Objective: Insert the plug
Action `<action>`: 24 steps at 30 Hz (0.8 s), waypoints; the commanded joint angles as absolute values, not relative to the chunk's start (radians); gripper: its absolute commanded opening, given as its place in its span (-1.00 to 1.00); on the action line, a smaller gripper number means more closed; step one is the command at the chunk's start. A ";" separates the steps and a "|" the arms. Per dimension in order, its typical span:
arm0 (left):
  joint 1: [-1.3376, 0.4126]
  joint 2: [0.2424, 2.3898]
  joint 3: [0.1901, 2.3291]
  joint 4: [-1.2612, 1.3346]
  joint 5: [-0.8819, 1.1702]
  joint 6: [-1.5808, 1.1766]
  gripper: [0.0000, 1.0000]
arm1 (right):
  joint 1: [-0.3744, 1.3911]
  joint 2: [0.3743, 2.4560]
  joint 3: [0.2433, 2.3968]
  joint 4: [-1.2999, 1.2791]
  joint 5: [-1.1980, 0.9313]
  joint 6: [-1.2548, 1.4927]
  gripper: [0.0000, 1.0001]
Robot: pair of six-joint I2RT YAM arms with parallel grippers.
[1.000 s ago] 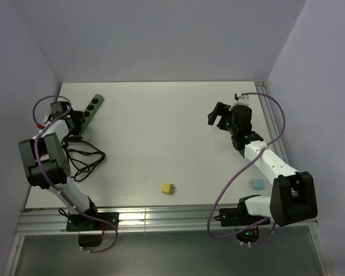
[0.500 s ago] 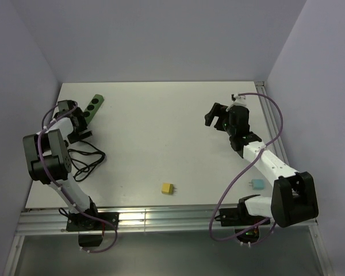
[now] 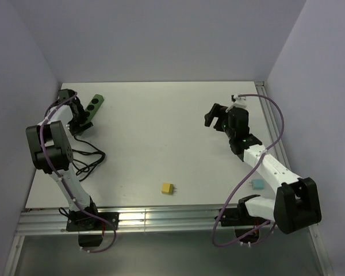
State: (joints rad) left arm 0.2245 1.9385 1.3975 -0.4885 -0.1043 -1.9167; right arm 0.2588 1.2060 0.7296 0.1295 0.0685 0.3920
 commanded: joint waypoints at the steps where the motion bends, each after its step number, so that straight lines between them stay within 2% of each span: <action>1: 0.242 1.967 1.456 -0.589 -0.140 -1.970 0.99 | 0.285 1.164 0.719 0.176 0.106 0.373 0.87; 16: 0.314 2.124 1.686 -0.773 -0.078 -1.977 0.99 | 0.374 1.213 0.755 0.163 0.209 0.333 0.86; 24: 0.319 2.151 1.703 -0.796 -0.072 -2.003 0.99 | 0.406 1.216 0.753 0.167 0.261 0.316 0.86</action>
